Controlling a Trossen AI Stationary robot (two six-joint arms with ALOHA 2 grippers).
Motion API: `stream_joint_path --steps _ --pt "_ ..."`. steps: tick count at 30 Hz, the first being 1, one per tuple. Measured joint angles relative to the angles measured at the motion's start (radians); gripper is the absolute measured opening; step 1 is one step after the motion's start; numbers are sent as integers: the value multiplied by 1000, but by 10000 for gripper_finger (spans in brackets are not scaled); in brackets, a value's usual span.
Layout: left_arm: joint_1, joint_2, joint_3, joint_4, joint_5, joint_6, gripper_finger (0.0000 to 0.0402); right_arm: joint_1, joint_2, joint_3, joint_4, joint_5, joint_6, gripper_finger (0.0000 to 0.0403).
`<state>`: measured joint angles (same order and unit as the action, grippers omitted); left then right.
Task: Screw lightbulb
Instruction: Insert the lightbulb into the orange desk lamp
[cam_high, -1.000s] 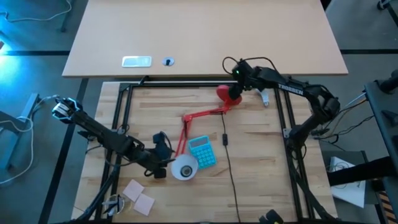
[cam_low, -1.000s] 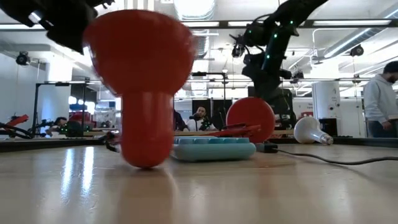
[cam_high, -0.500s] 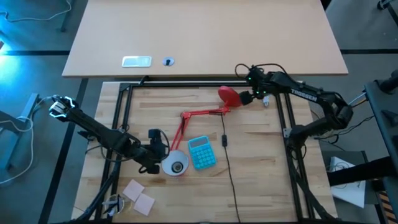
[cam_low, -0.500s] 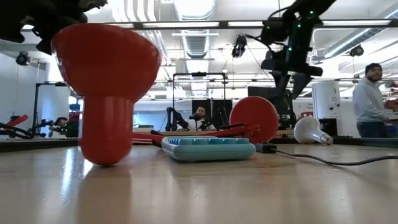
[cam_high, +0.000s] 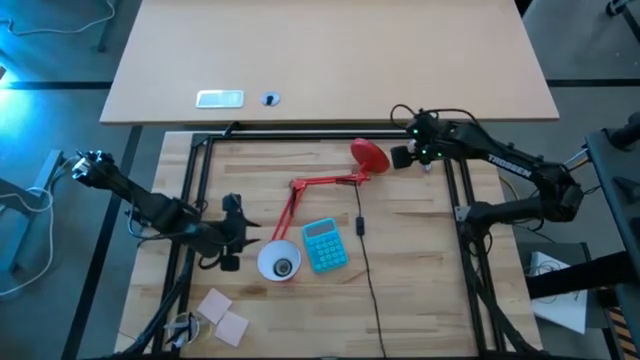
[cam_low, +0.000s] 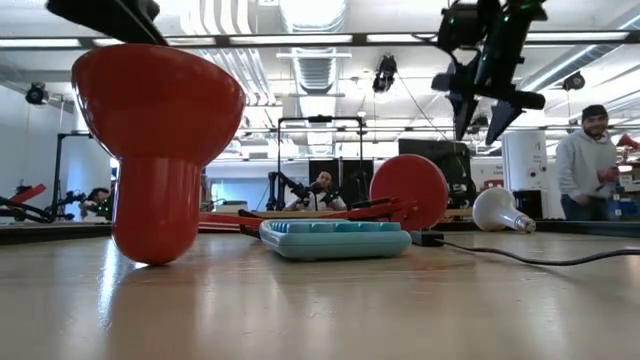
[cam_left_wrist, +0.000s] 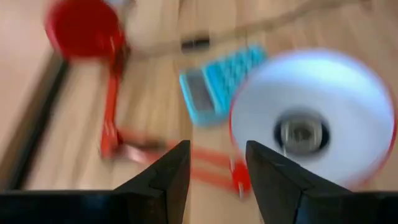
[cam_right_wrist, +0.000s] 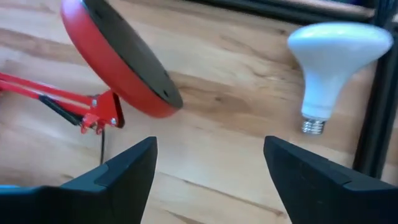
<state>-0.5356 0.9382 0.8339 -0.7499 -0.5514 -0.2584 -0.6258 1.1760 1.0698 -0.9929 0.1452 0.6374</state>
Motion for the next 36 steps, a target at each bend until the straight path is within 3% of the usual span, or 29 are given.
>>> stream_joint_path --steps 4,11,15,20,26,36 --pt "-7 -61 -47 -58 98 -179 146 -18 -9 -27 13 11 1 299" --pt "-29 -75 -243 104 152 -250 146 -178 75 -139 120 14 -46 290" --pt "-29 -34 -320 228 151 -269 146 -253 139 -158 115 95 -132 278" --pt "-27 53 -378 524 111 -191 146 -294 243 -169 202 116 -265 273" --pt "-17 217 -359 767 90 -92 146 -315 360 -189 287 148 -294 280" --pt "-7 403 -186 791 34 56 146 -314 392 -197 337 196 -224 268"
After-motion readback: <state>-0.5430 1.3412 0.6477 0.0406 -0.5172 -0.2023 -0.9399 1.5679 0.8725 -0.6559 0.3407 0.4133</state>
